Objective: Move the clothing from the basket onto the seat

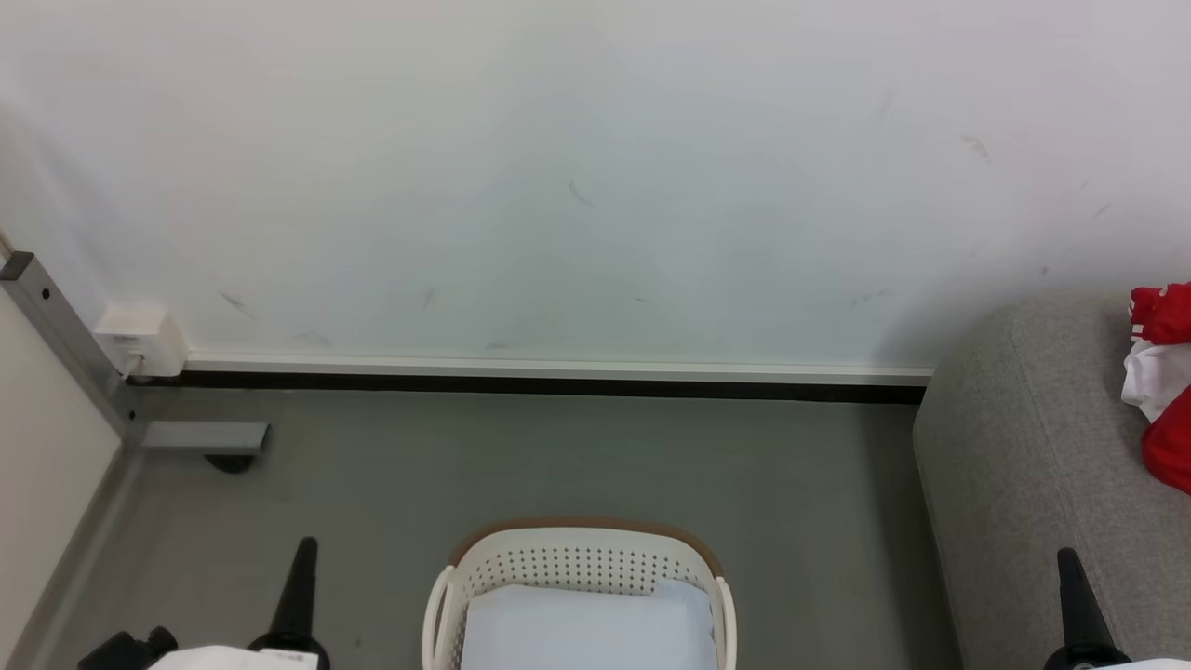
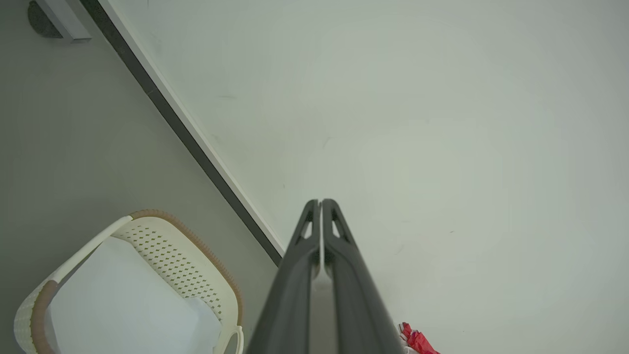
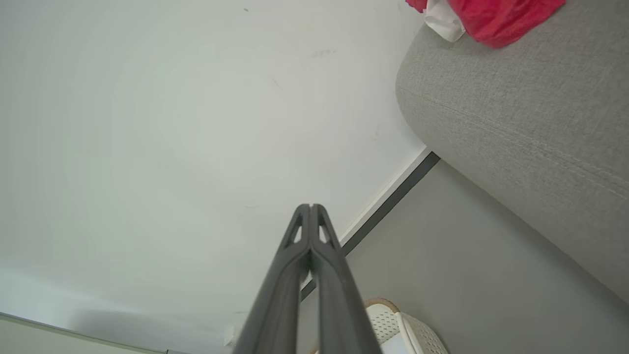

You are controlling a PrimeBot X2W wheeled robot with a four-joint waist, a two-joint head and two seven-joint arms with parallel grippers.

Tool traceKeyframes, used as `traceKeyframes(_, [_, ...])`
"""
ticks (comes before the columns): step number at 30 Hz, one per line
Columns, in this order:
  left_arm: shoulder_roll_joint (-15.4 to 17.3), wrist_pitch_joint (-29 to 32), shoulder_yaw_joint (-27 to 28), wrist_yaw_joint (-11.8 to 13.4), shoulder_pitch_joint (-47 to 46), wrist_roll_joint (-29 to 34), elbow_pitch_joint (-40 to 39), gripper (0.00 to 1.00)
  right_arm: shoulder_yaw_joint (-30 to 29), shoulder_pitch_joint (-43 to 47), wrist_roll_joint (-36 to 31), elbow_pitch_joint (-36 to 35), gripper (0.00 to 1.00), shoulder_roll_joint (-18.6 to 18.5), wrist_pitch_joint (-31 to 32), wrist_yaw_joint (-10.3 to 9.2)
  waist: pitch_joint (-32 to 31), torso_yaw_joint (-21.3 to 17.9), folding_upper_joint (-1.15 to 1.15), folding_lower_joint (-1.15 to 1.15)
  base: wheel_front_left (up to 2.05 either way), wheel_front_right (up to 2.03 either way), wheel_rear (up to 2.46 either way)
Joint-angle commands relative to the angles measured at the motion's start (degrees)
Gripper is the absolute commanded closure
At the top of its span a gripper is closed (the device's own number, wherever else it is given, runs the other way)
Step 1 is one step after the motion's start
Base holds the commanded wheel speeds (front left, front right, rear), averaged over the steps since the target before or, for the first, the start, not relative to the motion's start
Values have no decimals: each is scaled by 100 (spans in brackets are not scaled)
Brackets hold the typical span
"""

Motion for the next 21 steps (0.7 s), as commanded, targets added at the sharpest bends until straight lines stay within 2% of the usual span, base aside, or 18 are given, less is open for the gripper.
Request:
traceKeyframes(1, [-4, 58, 42, -31, -136, -206, -71, 100, -19, -153, 202, -73, 100, -74, 44, -9, 5, -1, 0, -1, 0, 0, 0])
traceKeyframes(21, [-38, 324, 182, -52, -196, -1147, -144, 100, -48, -294, 1247, -82, 100, -83, 302, -11, 57, -13, 0, -1, 0, 0, 0])
